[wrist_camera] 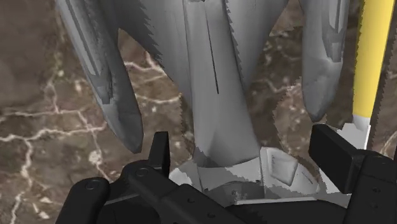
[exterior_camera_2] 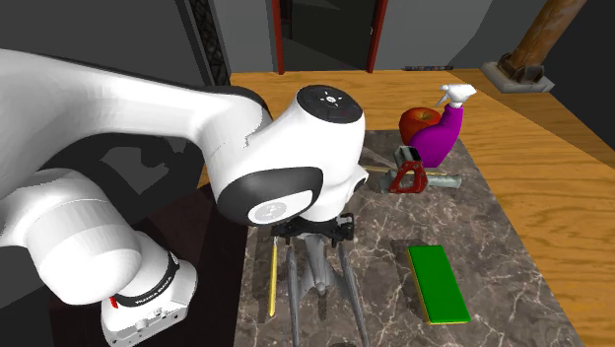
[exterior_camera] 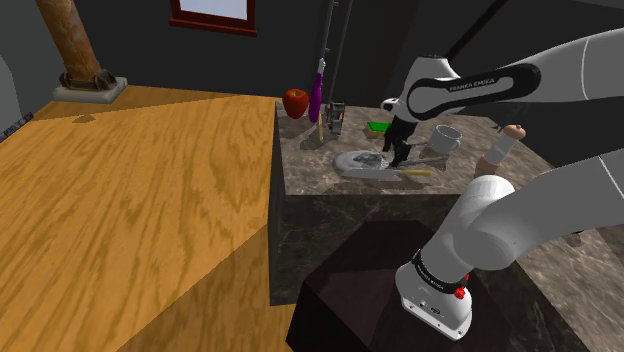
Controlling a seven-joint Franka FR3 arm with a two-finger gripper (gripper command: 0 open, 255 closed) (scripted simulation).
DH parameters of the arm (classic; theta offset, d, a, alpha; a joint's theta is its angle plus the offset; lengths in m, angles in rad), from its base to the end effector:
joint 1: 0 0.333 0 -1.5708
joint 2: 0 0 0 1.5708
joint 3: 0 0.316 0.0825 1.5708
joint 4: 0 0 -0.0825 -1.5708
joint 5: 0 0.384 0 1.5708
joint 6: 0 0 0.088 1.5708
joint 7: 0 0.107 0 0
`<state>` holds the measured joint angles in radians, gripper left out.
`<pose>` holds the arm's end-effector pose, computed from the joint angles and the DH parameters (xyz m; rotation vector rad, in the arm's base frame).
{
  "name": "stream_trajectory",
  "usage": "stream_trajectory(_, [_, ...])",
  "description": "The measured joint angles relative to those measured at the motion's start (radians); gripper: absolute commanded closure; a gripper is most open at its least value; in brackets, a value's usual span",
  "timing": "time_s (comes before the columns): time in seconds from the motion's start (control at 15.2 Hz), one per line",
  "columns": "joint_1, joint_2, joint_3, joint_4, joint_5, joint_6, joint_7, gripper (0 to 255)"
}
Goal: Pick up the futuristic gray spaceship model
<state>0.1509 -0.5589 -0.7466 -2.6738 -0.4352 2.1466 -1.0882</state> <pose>0.3118 -0.2095 0.3592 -2.8295 -1.2638 0.0361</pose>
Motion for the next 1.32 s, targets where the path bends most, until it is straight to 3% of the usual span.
stream_trajectory(0.66, [-0.001,0.0,-0.001,-0.004,-0.001,0.005,0.0,255])
stream_trajectory(1.32, [-0.014,-0.076,0.059,0.066,0.019,-0.142,0.003,255])
